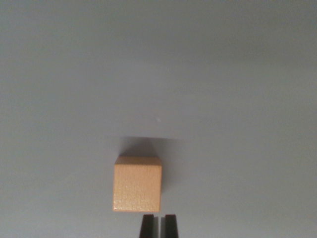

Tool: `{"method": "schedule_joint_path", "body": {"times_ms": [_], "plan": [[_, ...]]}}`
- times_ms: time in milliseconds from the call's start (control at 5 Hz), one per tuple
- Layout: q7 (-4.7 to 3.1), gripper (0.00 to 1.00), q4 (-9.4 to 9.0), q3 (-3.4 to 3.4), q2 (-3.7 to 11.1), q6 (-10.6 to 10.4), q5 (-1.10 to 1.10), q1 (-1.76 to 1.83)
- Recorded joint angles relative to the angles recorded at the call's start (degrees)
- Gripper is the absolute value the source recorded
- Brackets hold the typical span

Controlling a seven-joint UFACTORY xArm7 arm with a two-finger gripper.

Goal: Push wooden cube

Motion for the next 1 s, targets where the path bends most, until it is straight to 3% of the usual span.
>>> {"method": "schedule_joint_path", "body": {"times_ms": [200,400,600,800,1000], "plan": [[0.0,0.0,0.0,0.0,0.0,0.0,0.0,0.0],[0.57,0.0,-2.71,0.16,-0.06,-2.6,-0.2,0.1],[0.57,0.0,-2.71,0.16,-0.06,-2.6,-0.2,0.1],[1.12,0.0,-5.29,0.31,-0.12,-5.07,-0.4,0.2],[1.12,0.0,-5.29,0.31,-0.12,-5.07,-0.4,0.2]]}}
